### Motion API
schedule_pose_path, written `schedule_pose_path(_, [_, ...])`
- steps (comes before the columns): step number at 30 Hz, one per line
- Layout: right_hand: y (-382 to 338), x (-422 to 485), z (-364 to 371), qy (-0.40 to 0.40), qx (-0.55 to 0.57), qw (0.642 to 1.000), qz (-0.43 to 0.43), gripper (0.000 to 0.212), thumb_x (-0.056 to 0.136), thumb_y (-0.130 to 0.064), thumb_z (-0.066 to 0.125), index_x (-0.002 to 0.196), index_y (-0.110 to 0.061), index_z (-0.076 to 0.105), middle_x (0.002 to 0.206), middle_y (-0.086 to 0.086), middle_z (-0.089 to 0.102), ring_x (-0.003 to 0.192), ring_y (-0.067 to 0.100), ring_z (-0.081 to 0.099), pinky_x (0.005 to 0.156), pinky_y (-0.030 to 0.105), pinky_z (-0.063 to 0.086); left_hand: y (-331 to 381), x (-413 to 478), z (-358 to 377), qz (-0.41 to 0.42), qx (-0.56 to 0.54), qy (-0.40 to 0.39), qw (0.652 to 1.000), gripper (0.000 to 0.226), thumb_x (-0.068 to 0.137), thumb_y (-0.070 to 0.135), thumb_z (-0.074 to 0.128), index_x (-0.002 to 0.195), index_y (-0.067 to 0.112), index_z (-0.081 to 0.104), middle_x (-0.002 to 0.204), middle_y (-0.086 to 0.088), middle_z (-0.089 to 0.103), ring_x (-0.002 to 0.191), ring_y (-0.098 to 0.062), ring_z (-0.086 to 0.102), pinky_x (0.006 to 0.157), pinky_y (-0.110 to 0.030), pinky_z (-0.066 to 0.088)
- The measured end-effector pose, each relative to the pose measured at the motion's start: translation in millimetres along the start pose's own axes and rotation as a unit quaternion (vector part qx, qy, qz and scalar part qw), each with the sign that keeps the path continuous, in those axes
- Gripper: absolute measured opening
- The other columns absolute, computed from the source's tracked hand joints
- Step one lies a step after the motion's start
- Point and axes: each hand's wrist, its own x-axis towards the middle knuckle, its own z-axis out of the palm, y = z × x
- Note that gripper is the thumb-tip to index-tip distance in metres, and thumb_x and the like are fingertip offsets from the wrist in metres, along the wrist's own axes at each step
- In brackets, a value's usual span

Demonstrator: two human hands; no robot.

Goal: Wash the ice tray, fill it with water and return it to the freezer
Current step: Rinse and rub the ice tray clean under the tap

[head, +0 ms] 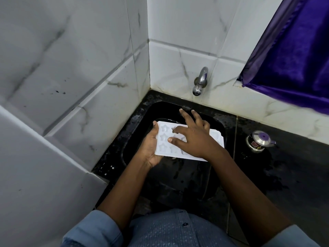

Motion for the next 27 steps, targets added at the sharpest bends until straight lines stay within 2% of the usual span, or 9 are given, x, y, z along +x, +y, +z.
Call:
schedule_pose_path(2, [0, 1, -1, 0.01, 0.003, 1.0, 0.005, 0.046, 0.095, -0.074, 0.047, 0.12, -0.041, 0.067, 0.175, -0.006, -0.005, 0.159, 0.029, -0.013, 0.121, 0.058, 0.004, -1, -1, 2, -0.007, -0.007, 0.002, 1.0, 0.087, 0.1, 0.076, 0.037, 0.148, 0.006, 0.056, 0.144, -0.027, 0.062, 0.135, -0.044, 0.058, 0.121, -0.063, 0.035])
schedule_pose_path(5, [-1, 2, -1, 0.006, -0.004, 1.0, 0.002, 0.046, 0.096, -0.073, 0.047, 0.12, -0.04, 0.067, 0.175, -0.006, -0.006, 0.16, 0.029, -0.011, 0.121, 0.059, 0.006, -3, 1, 1, -0.013, -0.003, 0.004, 1.0, 0.089, 0.098, 0.079, 0.038, 0.15, 0.008, 0.055, 0.146, -0.026, 0.06, 0.139, -0.046, 0.055, 0.122, -0.067, 0.031])
schedule_pose_path(8, [-3, 0, -1, 0.047, 0.018, 0.999, -0.008, 0.048, 0.091, -0.074, 0.043, 0.118, -0.036, 0.057, 0.175, -0.005, -0.003, 0.16, 0.028, -0.007, 0.119, 0.058, 0.01, -1, -2, 4, -0.009, -0.001, 0.006, 1.0, 0.085, 0.1, 0.078, 0.036, 0.146, 0.01, 0.06, 0.141, -0.025, 0.064, 0.131, -0.045, 0.062, 0.117, -0.067, 0.038])
schedule_pose_path(10, [-6, 1, -1, 0.062, 0.027, 0.998, -0.02, 0.049, 0.09, -0.076, 0.043, 0.121, -0.039, 0.053, 0.175, -0.006, -0.004, 0.16, 0.028, -0.008, 0.118, 0.057, 0.01, -1, -6, 10, -0.003, -0.006, 0.012, 1.0, 0.081, 0.102, 0.074, 0.035, 0.139, 0.009, 0.064, 0.134, -0.024, 0.069, 0.118, -0.04, 0.071, 0.102, -0.059, 0.055])
schedule_pose_path(12, [-9, 3, 1, 0.04, 0.009, 0.999, -0.032, 0.046, 0.093, -0.075, 0.047, 0.126, -0.043, 0.056, 0.174, -0.008, -0.009, 0.159, 0.028, -0.012, 0.119, 0.058, 0.007, 0, -9, 13, 0.005, -0.005, 0.02, 1.0, 0.078, 0.104, 0.071, 0.034, 0.135, 0.007, 0.066, 0.128, -0.023, 0.072, 0.109, -0.036, 0.075, 0.084, -0.048, 0.063])
schedule_pose_path(15, [-15, 8, 4, 0.001, -0.027, 0.999, -0.024, 0.053, 0.095, -0.077, 0.042, 0.138, -0.048, 0.054, 0.174, -0.008, -0.015, 0.159, 0.03, -0.017, 0.12, 0.059, 0.005, 0, -11, 16, 0.0, 0.002, 0.019, 1.0, 0.082, 0.103, 0.071, 0.036, 0.143, 0.004, 0.06, 0.131, -0.025, 0.07, 0.108, -0.036, 0.074, 0.075, -0.043, 0.064])
schedule_pose_path(18, [-18, 9, 5, -0.02, -0.022, 0.999, -0.025, 0.059, 0.095, -0.078, 0.039, 0.14, -0.045, 0.057, 0.174, -0.008, -0.013, 0.159, 0.029, -0.018, 0.121, 0.058, 0.004, -2, -14, 18, 0.002, 0.009, 0.025, 1.0, 0.077, 0.105, 0.067, 0.035, 0.141, 0.004, 0.06, 0.115, -0.023, 0.076, 0.092, -0.032, 0.079, 0.063, -0.038, 0.063])
schedule_pose_path(22, [-21, 10, 1, -0.002, -0.012, 1.0, -0.026, 0.061, 0.089, -0.083, 0.034, 0.128, -0.045, 0.063, 0.175, -0.008, -0.008, 0.159, 0.029, -0.015, 0.121, 0.058, 0.005, -3, -15, 17, 0.004, 0.006, 0.023, 1.0, 0.078, 0.106, 0.067, 0.034, 0.143, 0.003, 0.059, 0.121, -0.024, 0.074, 0.098, -0.033, 0.078, 0.068, -0.039, 0.064])
schedule_pose_path(27, [-22, 12, 1, -0.016, -0.008, 0.999, -0.034, 0.051, 0.095, -0.075, 0.045, 0.128, -0.042, 0.063, 0.175, -0.007, -0.007, 0.159, 0.028, -0.015, 0.122, 0.059, 0.005, -2, -15, 17, 0.004, 0.007, 0.02, 1.0, 0.075, 0.106, 0.067, 0.033, 0.135, 0.005, 0.064, 0.12, -0.023, 0.075, 0.099, -0.032, 0.078, 0.072, -0.04, 0.065])
